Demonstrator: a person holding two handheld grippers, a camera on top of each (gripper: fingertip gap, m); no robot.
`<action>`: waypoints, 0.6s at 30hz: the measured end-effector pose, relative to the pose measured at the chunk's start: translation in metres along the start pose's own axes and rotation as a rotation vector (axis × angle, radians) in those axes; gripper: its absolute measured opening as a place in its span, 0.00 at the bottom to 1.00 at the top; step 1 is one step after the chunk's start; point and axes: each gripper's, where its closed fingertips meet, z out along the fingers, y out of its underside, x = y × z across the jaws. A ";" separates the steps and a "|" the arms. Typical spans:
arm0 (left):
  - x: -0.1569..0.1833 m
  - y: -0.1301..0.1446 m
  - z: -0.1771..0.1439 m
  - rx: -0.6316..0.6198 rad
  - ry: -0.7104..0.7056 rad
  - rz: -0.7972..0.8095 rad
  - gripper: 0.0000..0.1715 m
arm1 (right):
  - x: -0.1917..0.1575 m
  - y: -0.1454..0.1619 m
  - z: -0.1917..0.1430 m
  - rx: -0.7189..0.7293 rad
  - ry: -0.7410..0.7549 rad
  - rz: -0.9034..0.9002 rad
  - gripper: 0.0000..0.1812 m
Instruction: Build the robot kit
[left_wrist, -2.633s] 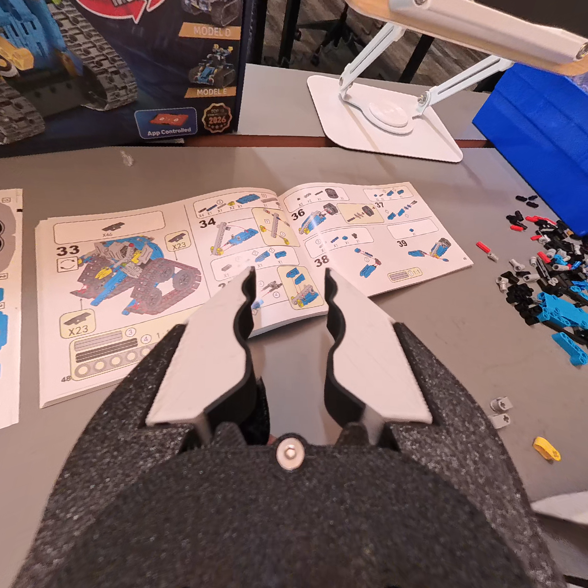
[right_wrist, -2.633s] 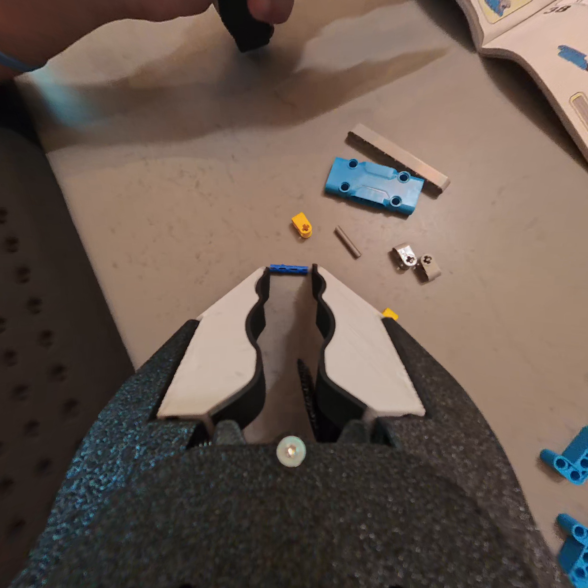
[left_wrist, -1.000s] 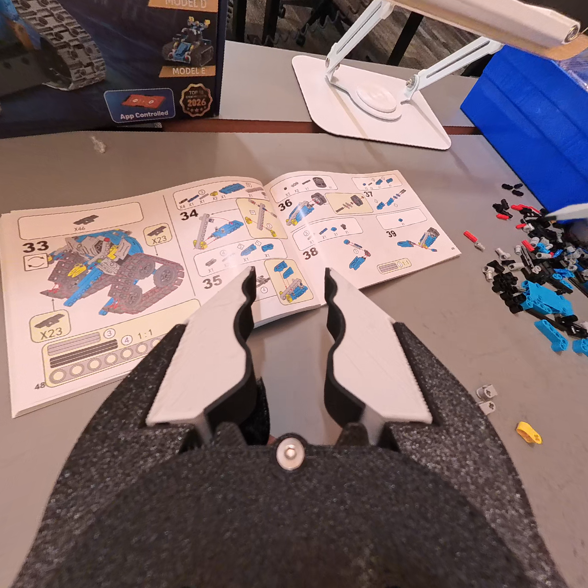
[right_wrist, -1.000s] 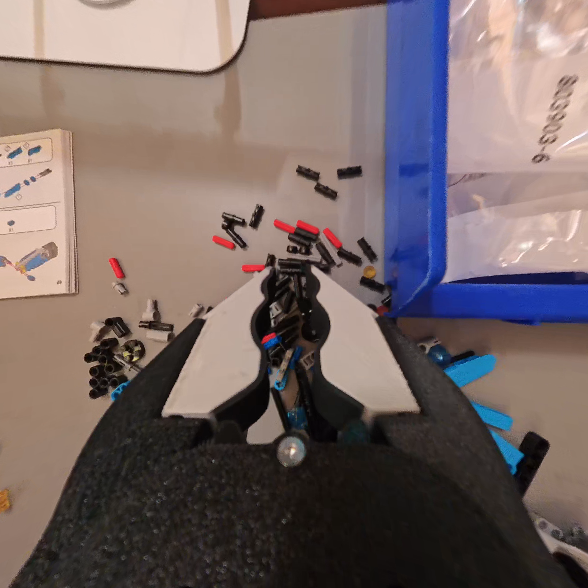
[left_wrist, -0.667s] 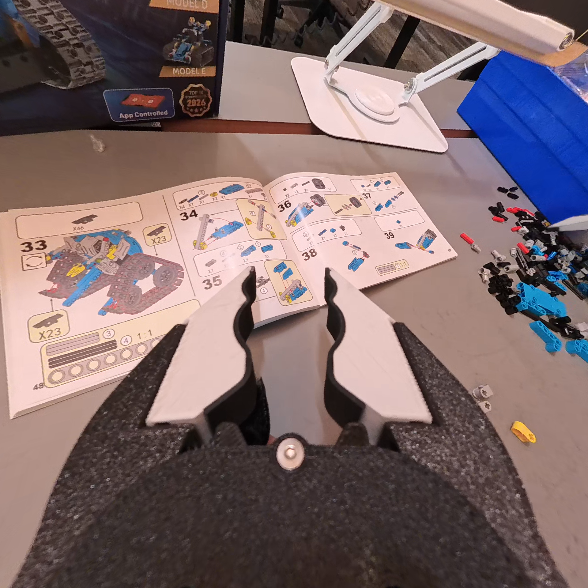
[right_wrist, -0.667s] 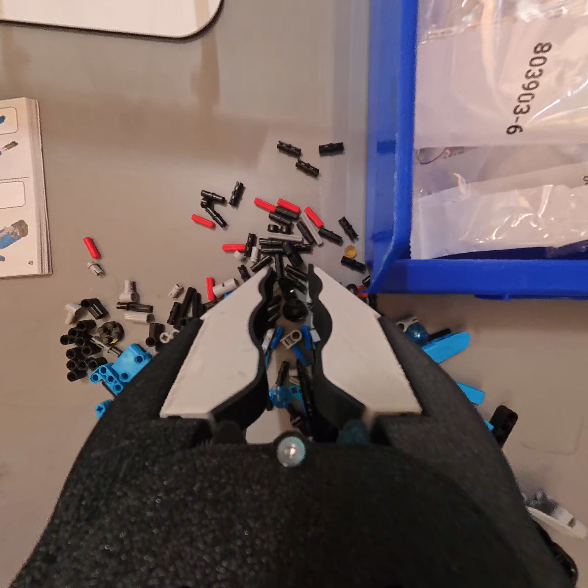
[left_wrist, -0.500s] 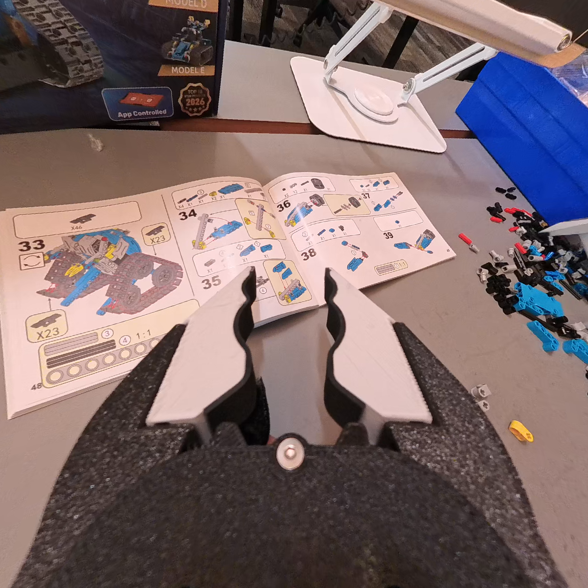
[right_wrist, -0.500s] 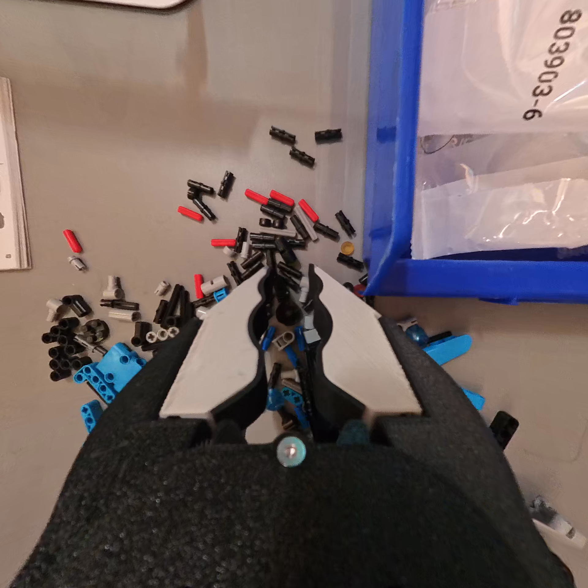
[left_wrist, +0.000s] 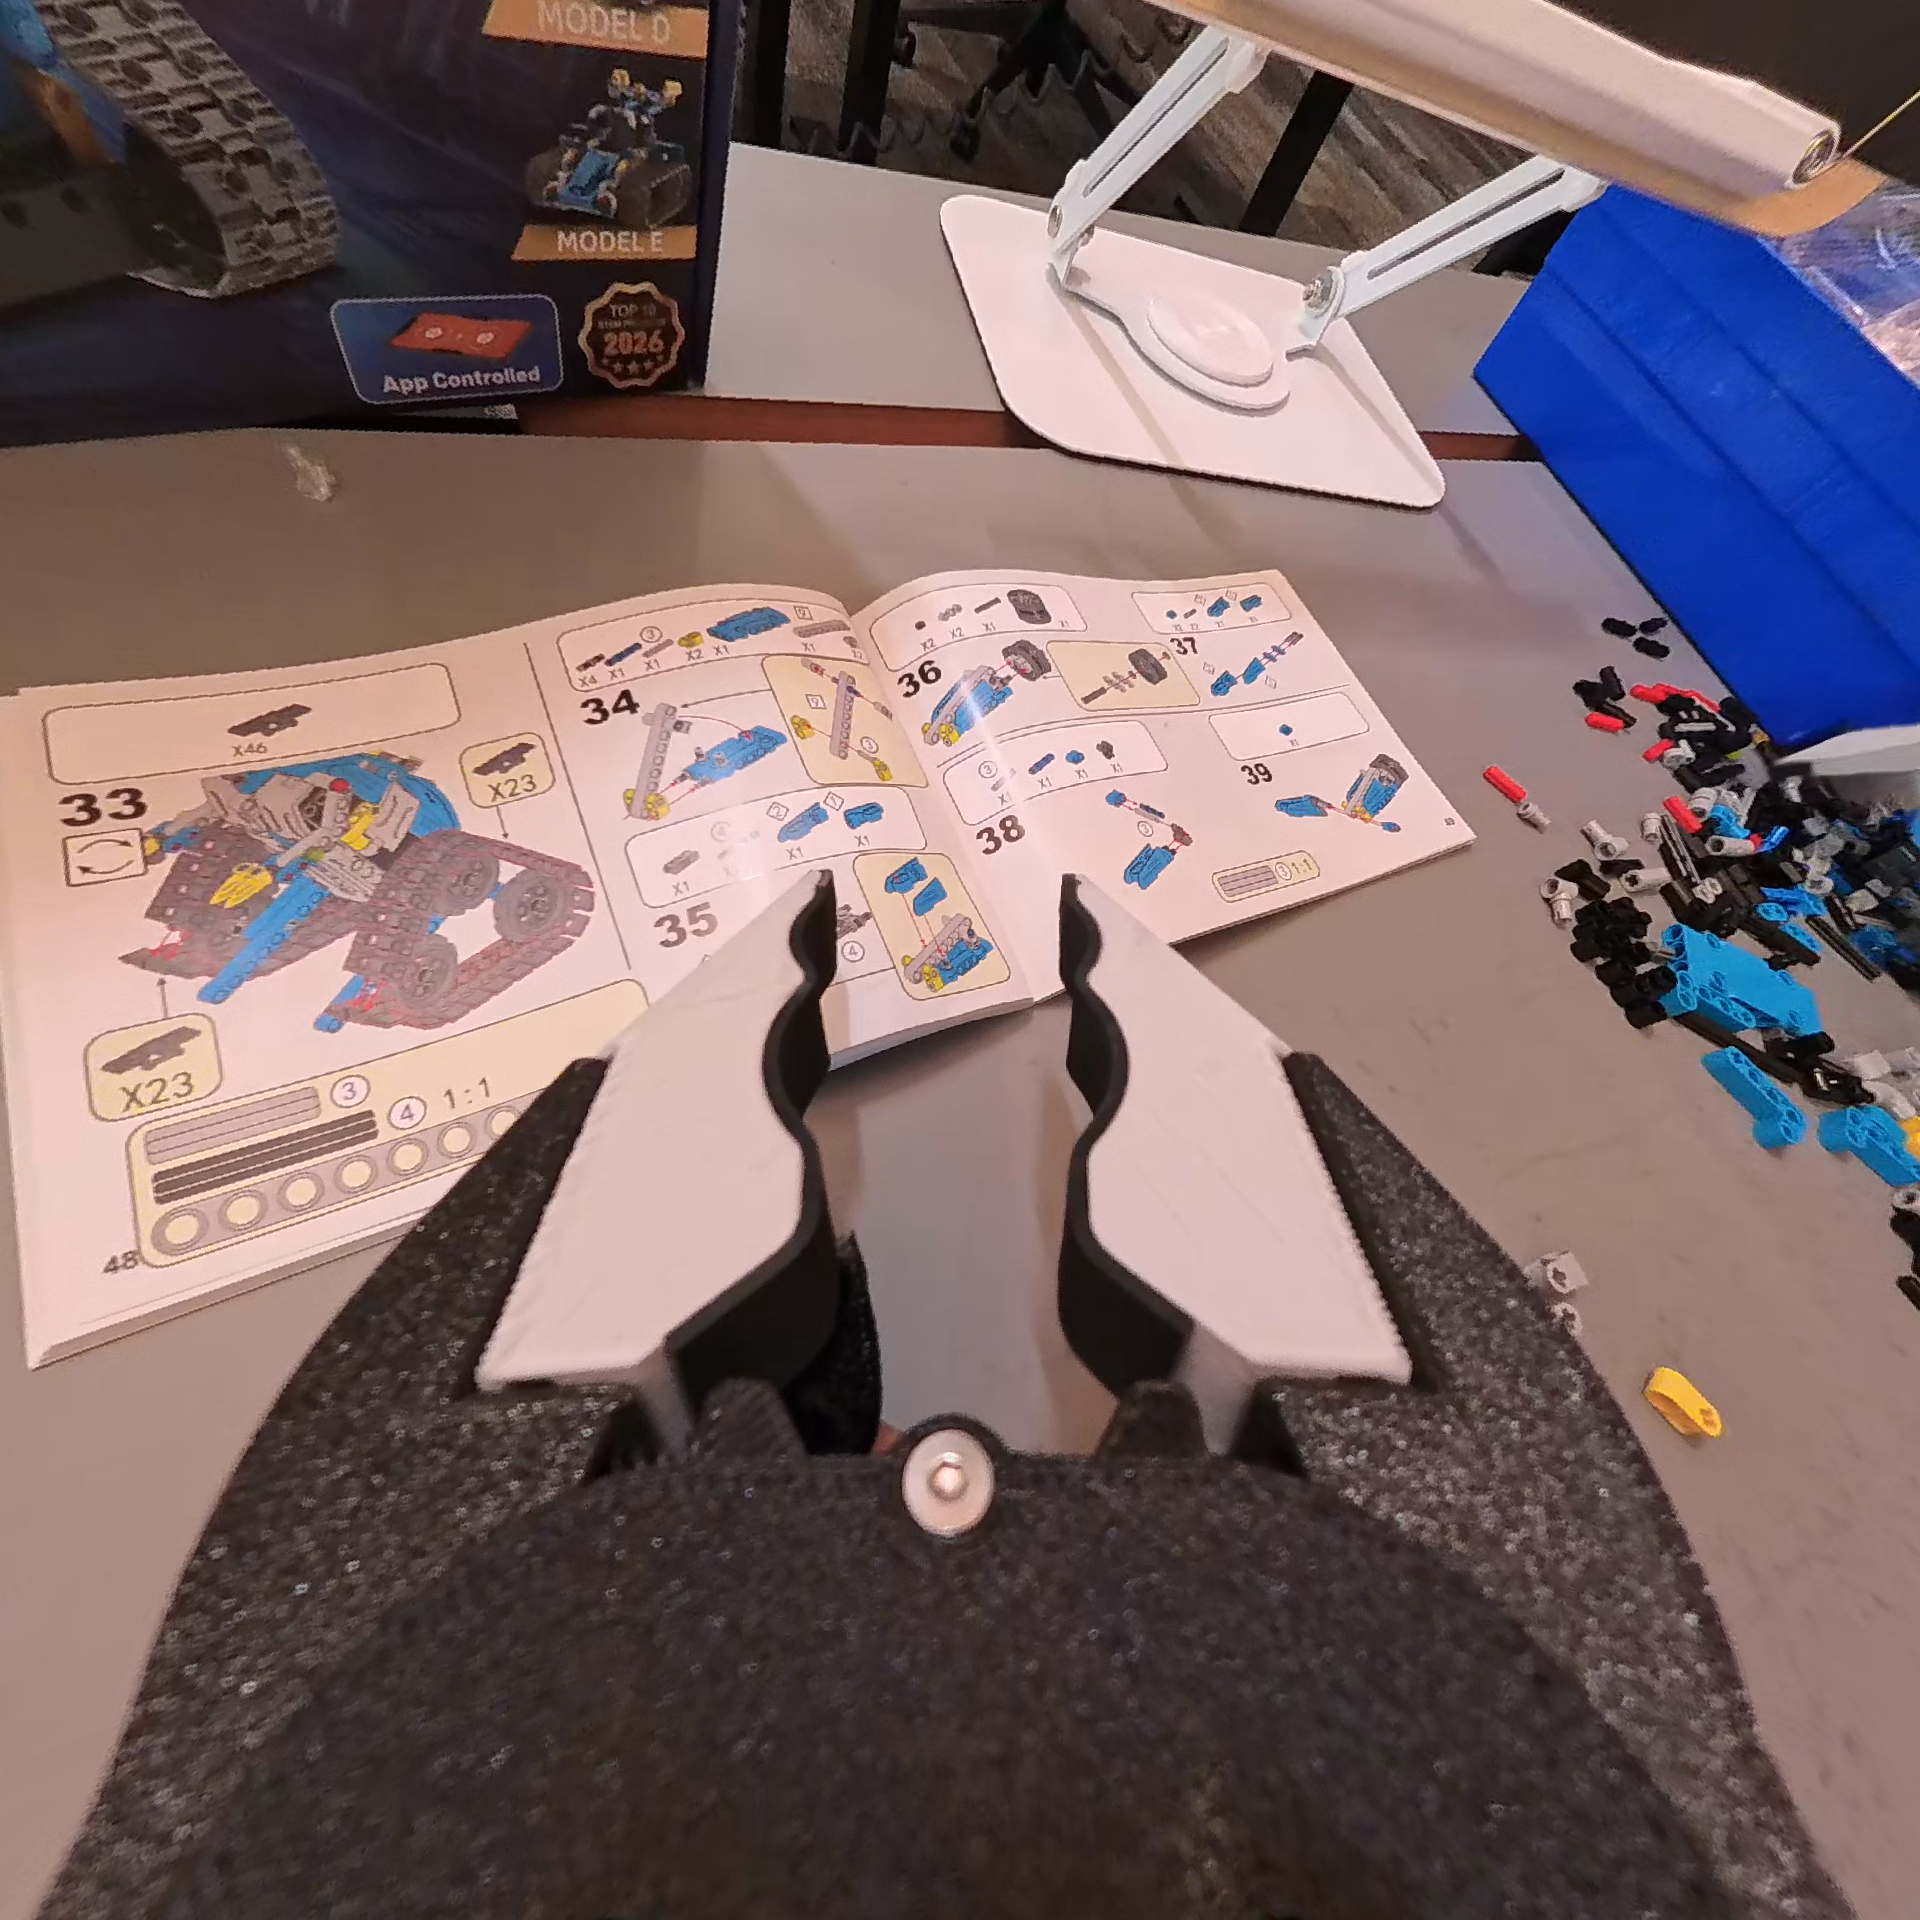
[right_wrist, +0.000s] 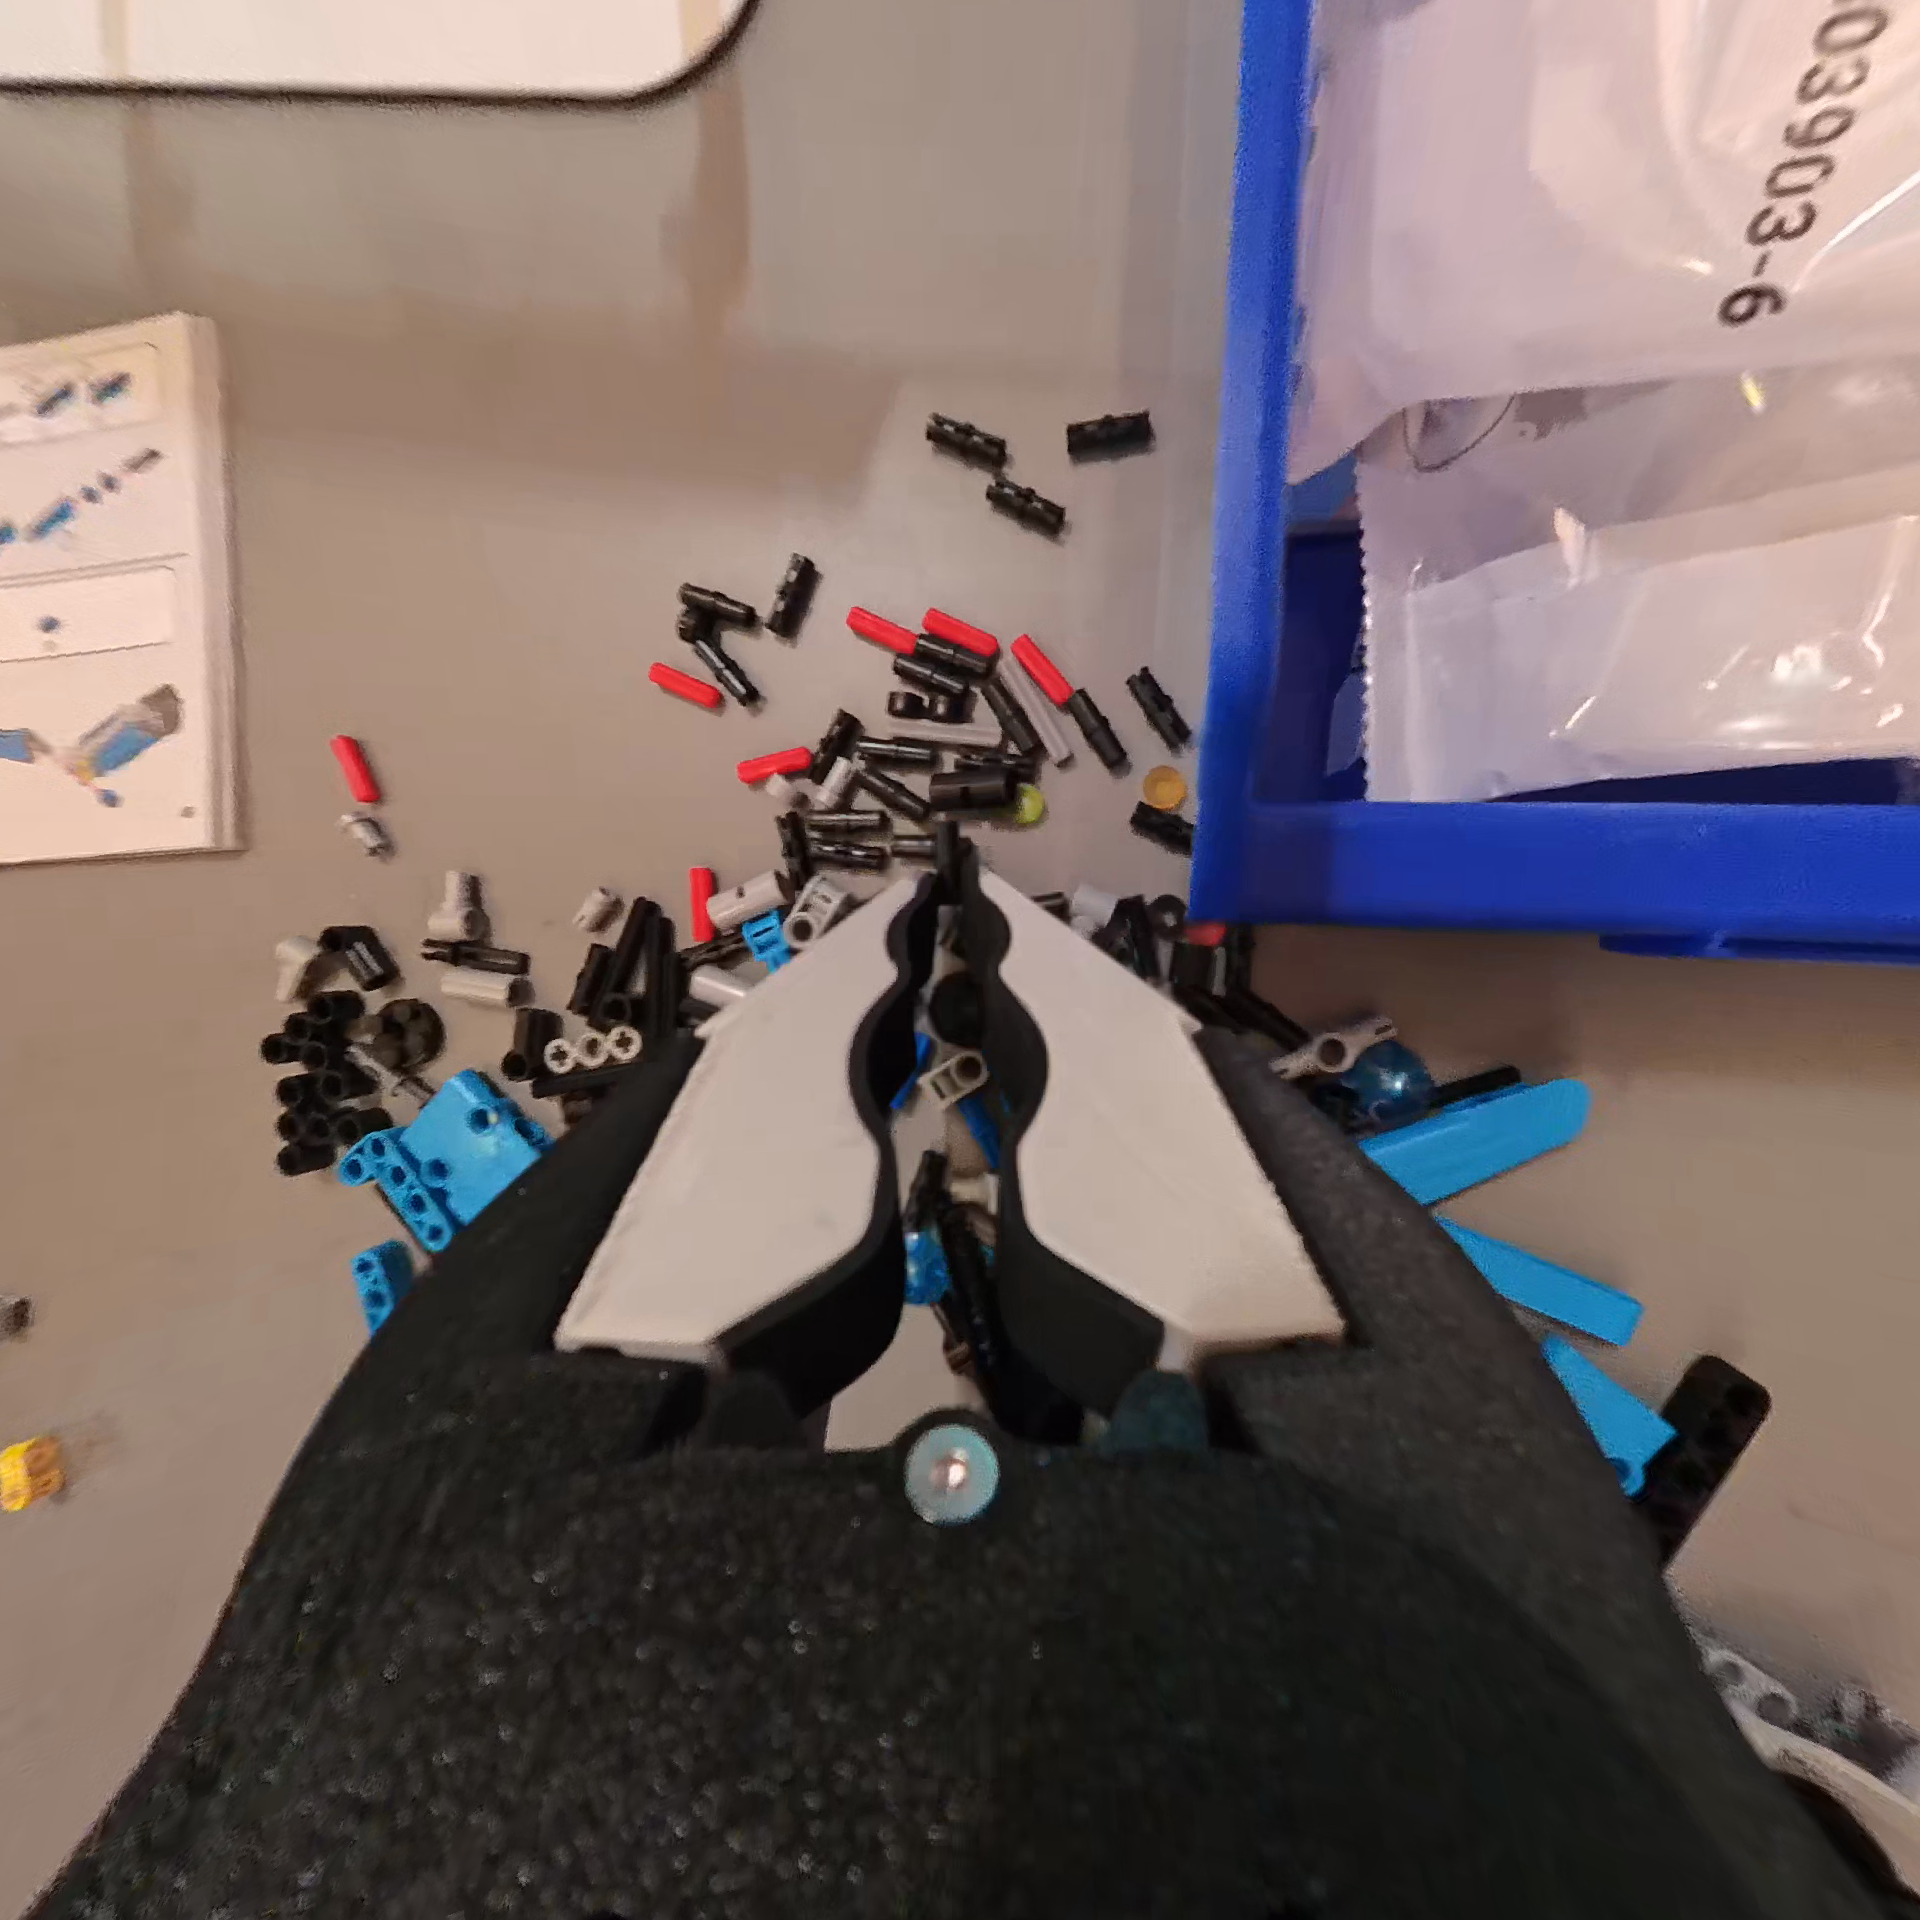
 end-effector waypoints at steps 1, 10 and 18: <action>0.000 0.000 0.000 0.000 0.001 -0.002 0.25 | -0.002 -0.002 -0.003 0.018 -0.015 0.009 0.02; 0.001 0.000 0.000 -0.002 0.007 -0.006 0.25 | -0.136 -0.002 -0.062 0.145 -0.782 -0.137 0.02; 0.002 0.001 0.001 -0.007 0.008 -0.002 0.25 | -0.217 0.094 -0.043 -0.145 -0.828 -0.733 0.02</action>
